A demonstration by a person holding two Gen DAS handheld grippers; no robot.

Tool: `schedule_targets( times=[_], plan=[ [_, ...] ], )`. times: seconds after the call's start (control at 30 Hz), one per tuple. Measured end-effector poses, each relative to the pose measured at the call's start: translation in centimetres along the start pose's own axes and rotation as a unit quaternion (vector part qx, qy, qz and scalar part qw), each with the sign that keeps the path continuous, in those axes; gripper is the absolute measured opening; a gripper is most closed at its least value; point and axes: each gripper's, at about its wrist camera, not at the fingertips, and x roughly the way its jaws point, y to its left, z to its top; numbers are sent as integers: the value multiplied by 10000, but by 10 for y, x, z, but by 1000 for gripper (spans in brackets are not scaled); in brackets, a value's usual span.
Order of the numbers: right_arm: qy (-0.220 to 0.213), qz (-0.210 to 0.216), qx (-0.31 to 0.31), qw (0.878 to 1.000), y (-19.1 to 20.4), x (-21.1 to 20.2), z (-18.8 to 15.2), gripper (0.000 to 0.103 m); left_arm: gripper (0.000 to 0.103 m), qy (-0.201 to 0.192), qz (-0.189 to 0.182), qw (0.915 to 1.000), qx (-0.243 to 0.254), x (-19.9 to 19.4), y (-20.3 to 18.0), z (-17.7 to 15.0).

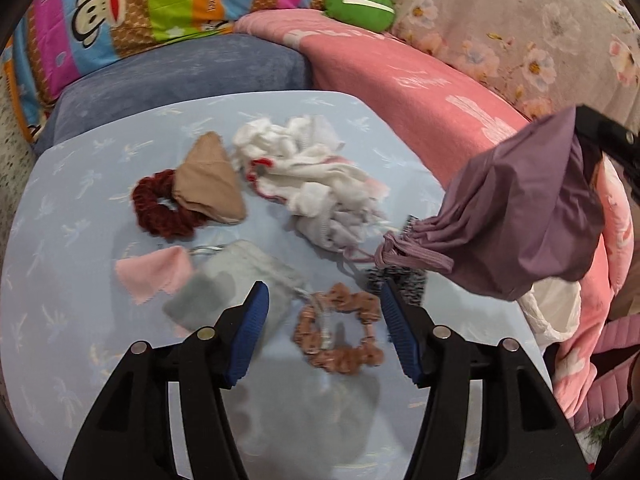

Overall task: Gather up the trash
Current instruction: 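Grasp the leopard-print scrunchie with the left tool while the right tool lifts the purple cloth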

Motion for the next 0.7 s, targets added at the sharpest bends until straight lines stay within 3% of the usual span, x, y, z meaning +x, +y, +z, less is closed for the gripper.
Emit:
schedule_targets(
  times=[0.3, 0.5, 0.6, 0.7],
  plan=[
    [-234, -376, 293, 9986, -46, -27, 6, 3, 55, 282, -310, 9987, 274, 37, -49, 1],
    [-233, -520, 424, 9975, -72, -36, 2, 3, 54, 472, -50, 9981, 393, 71, -63, 4],
    [-203, -567, 461, 9971, -81, -38, -2, 3, 44, 581, -3, 9974, 429, 80, -65, 5],
    [-181, -589, 534, 9967, -91, -40, -4, 3, 18, 768, -28, 9961, 433, 89, -67, 4]
  ],
)
